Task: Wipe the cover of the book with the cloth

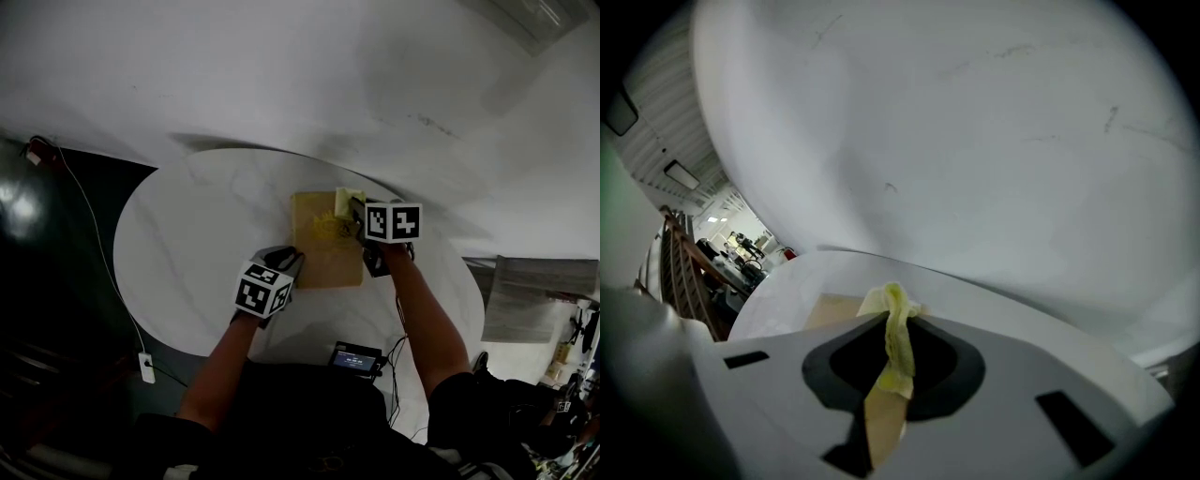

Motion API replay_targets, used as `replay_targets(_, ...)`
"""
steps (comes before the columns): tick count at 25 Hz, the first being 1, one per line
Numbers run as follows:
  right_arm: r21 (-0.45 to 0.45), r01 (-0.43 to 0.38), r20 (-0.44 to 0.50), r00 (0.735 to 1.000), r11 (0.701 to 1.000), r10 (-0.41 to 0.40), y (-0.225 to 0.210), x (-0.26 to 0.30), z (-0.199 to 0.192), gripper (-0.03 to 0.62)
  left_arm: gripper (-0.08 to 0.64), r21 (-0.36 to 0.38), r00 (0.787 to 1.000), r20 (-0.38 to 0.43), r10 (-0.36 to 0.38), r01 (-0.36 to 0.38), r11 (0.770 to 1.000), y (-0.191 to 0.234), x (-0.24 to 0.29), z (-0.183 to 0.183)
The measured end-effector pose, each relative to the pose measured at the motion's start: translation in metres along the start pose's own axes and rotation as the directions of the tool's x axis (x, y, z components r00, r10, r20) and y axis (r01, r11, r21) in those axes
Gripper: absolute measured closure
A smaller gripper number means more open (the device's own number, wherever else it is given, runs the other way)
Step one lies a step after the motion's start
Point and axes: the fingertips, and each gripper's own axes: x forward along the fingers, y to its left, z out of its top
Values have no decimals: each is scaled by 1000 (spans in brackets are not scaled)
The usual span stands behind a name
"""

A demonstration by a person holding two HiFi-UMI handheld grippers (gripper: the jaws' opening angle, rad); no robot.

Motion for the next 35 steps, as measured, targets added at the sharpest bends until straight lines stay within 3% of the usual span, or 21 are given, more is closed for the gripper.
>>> replay_targets(11, 36, 40, 12, 999, 999, -40, -24, -11, -3, 504, 466, 4, 1000, 4, 5, -5, 1000, 0, -1, 0)
replay_targets(23, 35, 53, 32, 998, 998, -55, -20, -15, 1, 505, 468, 18, 1000, -6, 12, -12, 1000, 1, 0, -1)
replay_targets(35, -19, -105, 59, 993, 994, 106, 56, -9, 9, 505, 471, 16, 1000, -2, 21, -21, 1000, 2, 1, -1)
